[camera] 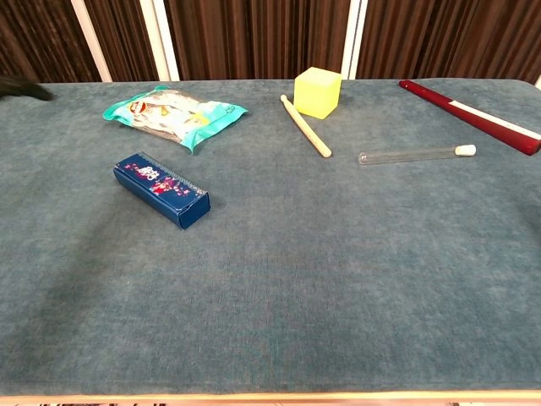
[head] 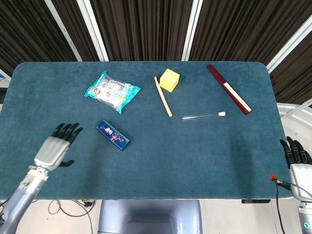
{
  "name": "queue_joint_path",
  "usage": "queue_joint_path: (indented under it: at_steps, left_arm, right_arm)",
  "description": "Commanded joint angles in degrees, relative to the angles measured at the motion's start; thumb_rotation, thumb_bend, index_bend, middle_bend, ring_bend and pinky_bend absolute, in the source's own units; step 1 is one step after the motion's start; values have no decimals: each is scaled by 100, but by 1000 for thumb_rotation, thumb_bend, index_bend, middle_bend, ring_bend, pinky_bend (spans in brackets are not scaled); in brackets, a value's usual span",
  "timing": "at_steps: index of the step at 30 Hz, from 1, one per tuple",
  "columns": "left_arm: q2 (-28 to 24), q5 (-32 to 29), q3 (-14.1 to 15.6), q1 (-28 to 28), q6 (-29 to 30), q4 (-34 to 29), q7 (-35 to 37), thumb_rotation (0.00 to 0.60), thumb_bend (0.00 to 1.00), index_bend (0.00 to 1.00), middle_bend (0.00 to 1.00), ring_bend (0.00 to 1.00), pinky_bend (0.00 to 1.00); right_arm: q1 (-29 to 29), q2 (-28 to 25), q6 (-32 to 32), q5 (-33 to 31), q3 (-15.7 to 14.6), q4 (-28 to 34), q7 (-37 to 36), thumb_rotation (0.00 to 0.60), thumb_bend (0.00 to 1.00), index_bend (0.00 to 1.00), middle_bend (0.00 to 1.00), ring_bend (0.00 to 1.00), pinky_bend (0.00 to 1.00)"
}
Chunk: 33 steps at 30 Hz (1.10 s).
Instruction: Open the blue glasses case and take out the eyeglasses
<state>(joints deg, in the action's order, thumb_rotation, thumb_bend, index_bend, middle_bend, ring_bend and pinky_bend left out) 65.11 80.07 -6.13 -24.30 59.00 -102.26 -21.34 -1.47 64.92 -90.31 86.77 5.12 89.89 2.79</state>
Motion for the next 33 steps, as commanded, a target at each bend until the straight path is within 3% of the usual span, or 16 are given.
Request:
queue_joint_path:
  at_steps: [1, 7, 13, 19, 25, 33]
  left_arm:
    - [313, -748, -368, -936, -1133, 228, -619, 600, 68, 0, 0, 0, 0]
    - [824, -1622, -545, -1703, -1845, 743, -1178, 600, 69, 0, 0, 0, 0]
    - [1267, -2436, -512, -2266, -2124, 1211, -1631, 600, 69, 0, 0, 0, 0]
    - [1606, -3040, -367, -2622, -2205, 1515, -1916, 600, 69, 0, 5, 0, 0]
    - [1865, -3610, -161, -2875, -2097, 1700, -2160, 600, 69, 0, 75, 0, 0]
    - [1732, -4061, 133, -2942, -1836, 1544, -2304, 600, 69, 0, 149, 0, 0]
  right_arm:
    - [-2, -10, 24, -38, 12, 5, -20, 600, 122, 0, 0, 0, 194]
    - [0, -34, 58, -92, 23, 9, -77, 600, 122, 0, 0, 0, 194]
    - [-5, -55, 105, -122, 19, 28, -133, 600, 122, 0, 0, 0, 195]
    - [-8, -66, 127, -141, 20, 38, -153, 600, 122, 0, 0, 0, 194]
    - [-1, -89, 140, -168, 21, 58, -185, 600, 122, 0, 0, 0, 194]
    - [8, -105, 140, -166, 12, 73, -198, 600, 122, 0, 0, 0, 194]
